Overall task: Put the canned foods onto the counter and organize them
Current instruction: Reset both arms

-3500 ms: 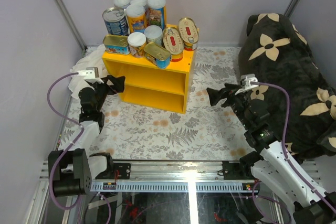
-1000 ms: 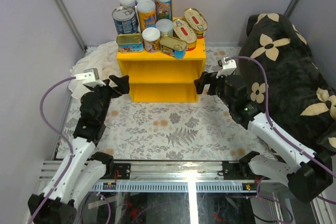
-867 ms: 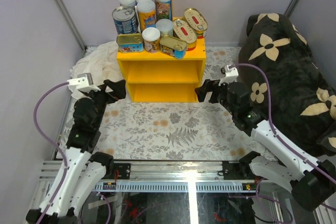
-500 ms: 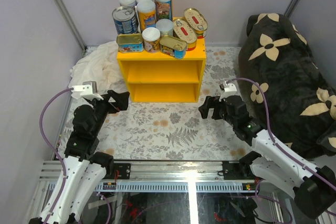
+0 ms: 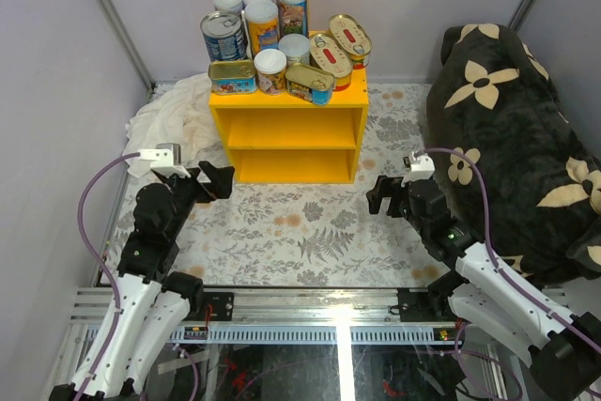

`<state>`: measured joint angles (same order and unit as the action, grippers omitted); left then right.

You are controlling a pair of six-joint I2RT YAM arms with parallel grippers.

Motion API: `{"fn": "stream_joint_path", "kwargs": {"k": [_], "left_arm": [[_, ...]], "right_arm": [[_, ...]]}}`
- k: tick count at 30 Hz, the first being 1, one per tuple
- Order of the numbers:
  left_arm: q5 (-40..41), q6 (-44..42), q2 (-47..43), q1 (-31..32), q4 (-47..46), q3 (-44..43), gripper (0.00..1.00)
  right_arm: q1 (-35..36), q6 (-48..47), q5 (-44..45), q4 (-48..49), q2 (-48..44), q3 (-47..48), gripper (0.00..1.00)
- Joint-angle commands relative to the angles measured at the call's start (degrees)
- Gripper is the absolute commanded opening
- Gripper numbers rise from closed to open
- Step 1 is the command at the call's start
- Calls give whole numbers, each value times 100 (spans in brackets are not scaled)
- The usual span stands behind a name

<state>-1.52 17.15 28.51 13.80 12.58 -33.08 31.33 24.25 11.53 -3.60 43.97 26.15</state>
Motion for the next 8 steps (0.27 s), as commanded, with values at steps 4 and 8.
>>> {"fn": "stream_joint_path", "kwargs": {"k": [4,8], "left_arm": [[-14,-163,-202,18,-28,-165,100],[-23,-151,-229,5,-22,-158,100]], "right_arm": [[-22,-135,150,238,-54,55,100],[-23,-170,-35,355,-76,-43,99]]}}
